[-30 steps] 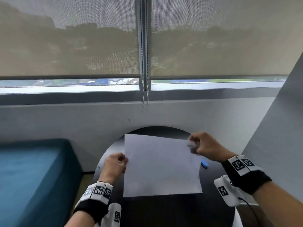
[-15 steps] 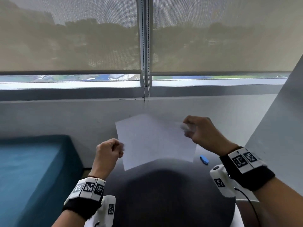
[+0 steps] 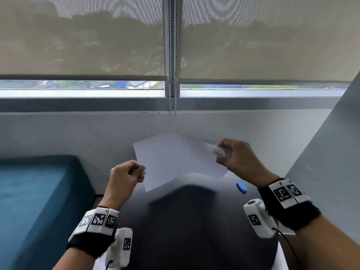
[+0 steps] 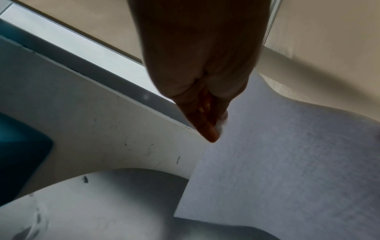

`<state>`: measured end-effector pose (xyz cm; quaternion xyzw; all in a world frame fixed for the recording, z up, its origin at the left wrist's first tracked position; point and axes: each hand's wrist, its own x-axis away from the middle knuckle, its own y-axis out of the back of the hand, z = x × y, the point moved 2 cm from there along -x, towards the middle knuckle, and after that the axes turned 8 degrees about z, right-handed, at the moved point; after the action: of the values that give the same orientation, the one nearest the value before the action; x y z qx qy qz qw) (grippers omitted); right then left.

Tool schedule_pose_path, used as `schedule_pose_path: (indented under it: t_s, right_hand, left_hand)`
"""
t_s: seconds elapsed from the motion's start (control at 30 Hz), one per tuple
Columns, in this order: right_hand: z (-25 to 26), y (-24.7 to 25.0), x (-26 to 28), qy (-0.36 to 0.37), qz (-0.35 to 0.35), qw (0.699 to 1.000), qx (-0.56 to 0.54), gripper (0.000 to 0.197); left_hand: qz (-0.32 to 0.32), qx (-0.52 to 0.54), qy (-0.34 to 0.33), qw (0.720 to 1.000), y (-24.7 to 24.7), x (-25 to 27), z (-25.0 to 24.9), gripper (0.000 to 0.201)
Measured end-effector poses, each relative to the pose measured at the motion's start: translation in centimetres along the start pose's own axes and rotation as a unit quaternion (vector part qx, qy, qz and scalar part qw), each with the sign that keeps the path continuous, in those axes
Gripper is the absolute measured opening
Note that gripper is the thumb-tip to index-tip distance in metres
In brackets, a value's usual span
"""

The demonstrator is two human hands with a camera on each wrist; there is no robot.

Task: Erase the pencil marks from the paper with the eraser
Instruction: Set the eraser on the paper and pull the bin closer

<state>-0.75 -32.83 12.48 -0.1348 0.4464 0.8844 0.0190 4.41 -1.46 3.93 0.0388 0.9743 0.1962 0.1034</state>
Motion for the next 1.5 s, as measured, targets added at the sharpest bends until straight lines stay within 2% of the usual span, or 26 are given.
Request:
schedule_pose_path:
  t_s: [0.07,0.17,0.2,0.3,0.4,0.47,0.53,0.63,0.8,0.93,1.0,1.2,1.37,1.5]
  right_hand:
    - [-0.1,0.0,-0.4,-0.002,-0.008,1.0,-0.004,0.023]
    - [-1.2,-1.0,-0.3,-0.021,0.05,0.998,0.006,0.028]
    - [-1.7,-1.0,-0.3,-0.028,0.055,0.998,0.009,0.035]
    - [-3.5,-0.1,0.1,-0.063,0.018,0.998,-0.016,0.059]
    - [-6.6,0.2,0.8,-0.128,-0.011,0.991,-0.029,0.055]
    - [-9.7,-0.2,1.4,-0.197,0.031,0.98,0.02,0.052]
    - [-12.7,-1.1,2.1,-0.264,0.118,0.953,0.089,0.048]
    - [-15.5,-2.7,3.1,-0.301,0.203,0.918,0.159,0.044]
    - [-16.8,-4.8,3.0,-0.309,0.209,0.913,0.164,0.041]
    - [-16.5,-5.4,2.0,-0.301,0.213,0.912,0.178,0.018]
    - [-16.0,-5.3,0.9,-0.295,0.199,0.92,0.165,0.015]
    - [-13.1,-7.3,-6.0,-0.22,0.174,0.951,0.132,0.026]
    - [-12.3,-10.7,-10.1,-0.229,0.229,0.934,0.151,0.025]
    - [-12.6,-12.3,-10.8,-0.233,0.248,0.922,0.185,0.027]
  left_hand:
    - [0.001,-0.005,0.003,1.0,0.0,-0.4,0.1,0.025]
    - [0.019,-0.032,0.026,0.999,-0.3,-0.5,0.7,0.026]
    - [0.018,-0.034,0.032,0.999,-0.4,-0.5,0.8,0.026]
    - [0.001,-0.031,0.048,0.998,-0.2,-1.3,0.8,0.023]
    - [0.0,-0.032,0.082,0.996,0.0,-3.3,0.8,0.021]
    - [0.01,-0.036,0.119,0.992,-0.1,-4.9,1.0,0.022]
    - [0.027,-0.04,0.152,0.987,-0.4,-6.4,1.3,0.024]
    - [0.055,-0.077,0.182,0.979,-1.2,-8.3,1.5,0.021]
    - [0.077,-0.128,0.203,0.968,-2.7,-10.7,2.7,0.024]
    - [0.091,-0.159,0.221,0.958,-3.8,-12.4,4.1,0.022]
    - [0.095,-0.172,0.228,0.954,-4.3,-13.0,4.9,0.02]
    - [0.116,-0.224,0.228,0.94,-5.7,-15.1,6.7,0.021]
    - [0.118,-0.256,0.226,0.933,-5.9,-16.3,7.5,0.025]
    - [0.112,-0.253,0.231,0.933,-5.6,-17.0,8.4,0.011]
